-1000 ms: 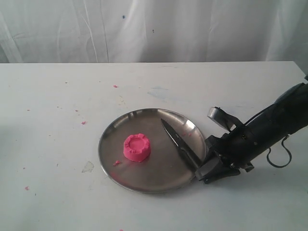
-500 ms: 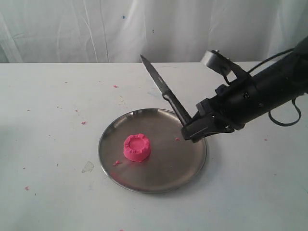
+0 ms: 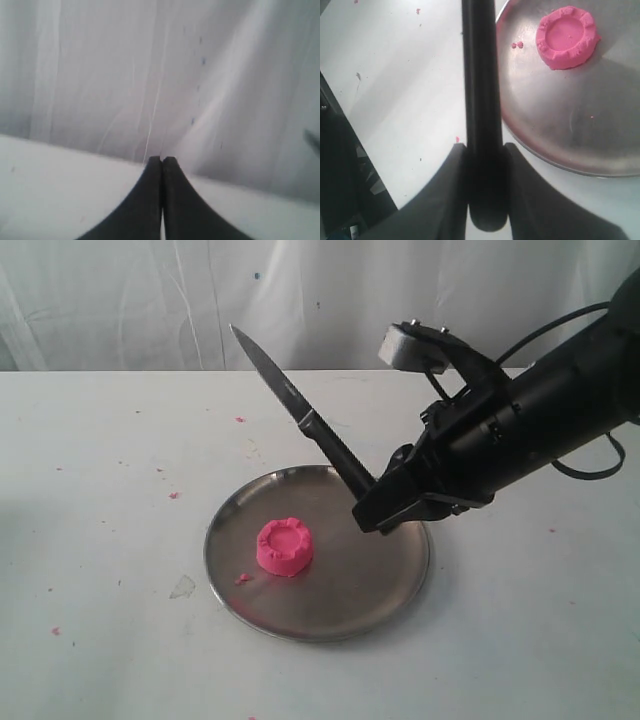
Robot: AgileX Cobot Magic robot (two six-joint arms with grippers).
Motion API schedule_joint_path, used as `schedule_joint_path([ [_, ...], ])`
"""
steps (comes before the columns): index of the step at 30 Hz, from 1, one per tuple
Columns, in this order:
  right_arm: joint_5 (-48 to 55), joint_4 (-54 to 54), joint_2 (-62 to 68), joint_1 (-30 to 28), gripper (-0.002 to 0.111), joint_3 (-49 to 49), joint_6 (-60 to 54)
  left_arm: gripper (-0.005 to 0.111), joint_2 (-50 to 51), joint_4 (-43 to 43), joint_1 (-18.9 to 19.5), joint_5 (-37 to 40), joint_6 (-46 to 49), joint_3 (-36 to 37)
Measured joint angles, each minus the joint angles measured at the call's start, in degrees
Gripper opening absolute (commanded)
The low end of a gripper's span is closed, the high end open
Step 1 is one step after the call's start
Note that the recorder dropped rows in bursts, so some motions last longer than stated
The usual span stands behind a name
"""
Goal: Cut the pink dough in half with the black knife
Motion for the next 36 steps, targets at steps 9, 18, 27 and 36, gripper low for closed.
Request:
schedule_joint_path([
  [9,-0.58,0.03,0.23,0.0,0.0,0.0,0.96,0.0,0.99,14.27,0.0,-25.97,-31.12,-15.82],
  [18,-3.72,0.13,0.23,0.13,0.0,0.0,1.08,0.0,24.11,70.53,0.0,-11.69,-37.25,-38.58],
  [27,-3.96,0.15,0.23,0.13,0.0,0.0,1.08,0.0,56.29,81.53,0.0,-7.28,-51.2,-27.96],
  [36,-5.08,0.27,0.23,0.13,0.0,1.51,1.08,0.0,73.82,79.95,0.0,-18.68,-41.2,-26.69],
])
